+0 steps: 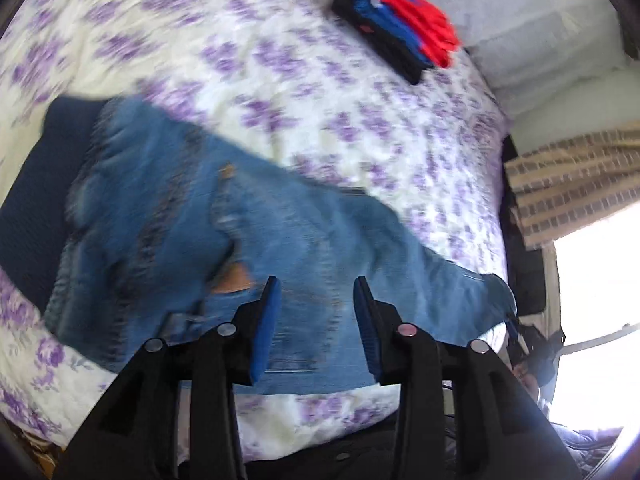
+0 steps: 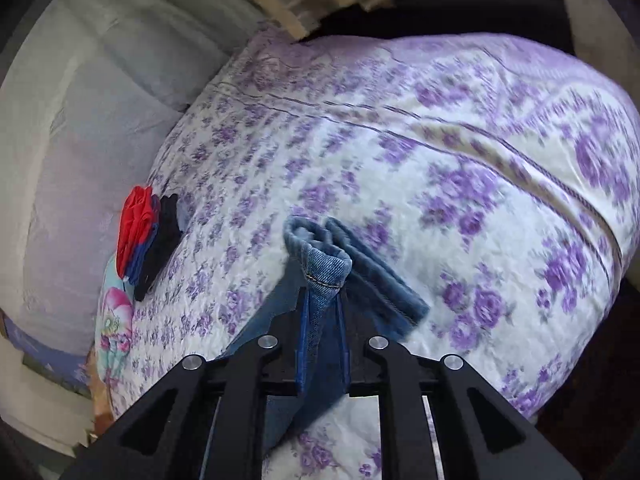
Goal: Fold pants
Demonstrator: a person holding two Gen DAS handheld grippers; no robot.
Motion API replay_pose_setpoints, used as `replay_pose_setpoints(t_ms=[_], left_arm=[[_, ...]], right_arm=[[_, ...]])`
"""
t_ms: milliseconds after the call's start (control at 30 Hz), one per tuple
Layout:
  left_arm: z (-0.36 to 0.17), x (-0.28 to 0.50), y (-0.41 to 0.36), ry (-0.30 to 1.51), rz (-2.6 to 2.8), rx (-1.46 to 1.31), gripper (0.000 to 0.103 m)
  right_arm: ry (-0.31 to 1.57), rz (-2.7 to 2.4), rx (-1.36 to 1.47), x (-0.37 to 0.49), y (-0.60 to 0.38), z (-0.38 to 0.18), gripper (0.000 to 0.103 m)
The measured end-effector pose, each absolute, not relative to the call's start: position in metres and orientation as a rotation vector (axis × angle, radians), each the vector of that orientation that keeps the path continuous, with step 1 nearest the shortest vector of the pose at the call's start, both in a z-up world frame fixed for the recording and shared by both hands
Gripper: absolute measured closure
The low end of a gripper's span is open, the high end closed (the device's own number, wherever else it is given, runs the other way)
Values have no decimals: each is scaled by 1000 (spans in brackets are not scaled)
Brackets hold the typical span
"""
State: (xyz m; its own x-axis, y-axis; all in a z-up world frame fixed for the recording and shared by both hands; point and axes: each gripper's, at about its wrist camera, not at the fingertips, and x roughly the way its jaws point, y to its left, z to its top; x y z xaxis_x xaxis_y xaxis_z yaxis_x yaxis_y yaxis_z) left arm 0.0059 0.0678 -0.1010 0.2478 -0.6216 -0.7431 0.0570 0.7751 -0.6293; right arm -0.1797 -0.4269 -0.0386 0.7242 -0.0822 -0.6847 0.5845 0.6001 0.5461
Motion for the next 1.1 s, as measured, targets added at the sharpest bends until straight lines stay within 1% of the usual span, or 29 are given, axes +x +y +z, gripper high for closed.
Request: replay_pose_setpoints(t_ms=[67, 133, 167, 233, 267, 333, 367, 433, 467, 533, 567, 600, 633, 700, 767, 833, 900, 933, 967, 1000, 1033, 1067, 1100], left_arm=[[-93, 10, 50, 1229, -576, -538, 63], [-93, 15, 26, 1233, -655, -503, 61], [-97, 18, 14, 1249, -678, -471, 56], [-113, 21, -7, 1298, -679, -391, 54], [-123, 21, -13, 1328, -647, -359, 54], [-139, 22, -8, 1378, -630, -414, 55], [-140, 22, -2, 1367, -625, -458, 55], [-139, 25, 8, 1353, -581, -507, 55], [-140, 26, 12, 1352, -569, -521, 55], [-139, 26, 14, 1353, -562, -527, 55], [-139, 23, 13, 1352, -560, -520, 55], [-138, 23, 11, 1350, -555, -511, 55], [-136, 23, 9, 1346, -552, -503, 55], [-134, 22, 4, 1345, -564, -499, 55], [-132, 21, -2, 1345, -577, -489, 55], [-134, 21, -8, 1356, -595, -482, 55], [-141, 21, -15, 1384, -590, -460, 54], [-142, 22, -16, 1382, -588, -453, 54], [-143, 21, -16, 1379, -590, -457, 55], [-143, 21, -15, 1378, -586, -461, 55], [-141, 20, -14, 1373, -569, -461, 55], [-138, 18, -13, 1363, -558, -458, 55], [-134, 16, -13, 1345, -550, -449, 55]], right_arm=[[690, -280, 823, -148, -406, -35, 89], [745, -205, 795, -127, -390, -44, 89], [791, -225, 785, -122, -388, -53, 93], [838, -361, 846, -135, -408, -75, 92], [844, -430, 892, -148, -420, -84, 89], [858, -477, 918, -167, -439, -89, 89], [863, -479, 899, -172, -444, -87, 93], [873, -482, 903, -182, -450, -84, 94], [879, -508, 901, -189, -454, -83, 97], [864, -613, 913, -209, -468, -82, 97], [837, -722, 933, -224, -476, -80, 93], [785, -781, 951, -236, -481, -76, 93], [733, -767, 944, -240, -483, -68, 93], [659, -648, 843, -227, -470, -44, 93], [650, -484, 784, -202, -455, -32, 93], [765, -379, 790, -174, -448, -48, 94], [936, -455, 824, -166, -455, -87, 95], [932, -468, 902, -173, -465, -103, 103], [892, -470, 982, -181, -469, -107, 103], [885, -505, 960, -179, -464, -97, 103], [845, -517, 874, -173, -456, -79, 99], [784, -462, 790, -162, -445, -59, 97], [749, -321, 747, -141, -433, -44, 97]])
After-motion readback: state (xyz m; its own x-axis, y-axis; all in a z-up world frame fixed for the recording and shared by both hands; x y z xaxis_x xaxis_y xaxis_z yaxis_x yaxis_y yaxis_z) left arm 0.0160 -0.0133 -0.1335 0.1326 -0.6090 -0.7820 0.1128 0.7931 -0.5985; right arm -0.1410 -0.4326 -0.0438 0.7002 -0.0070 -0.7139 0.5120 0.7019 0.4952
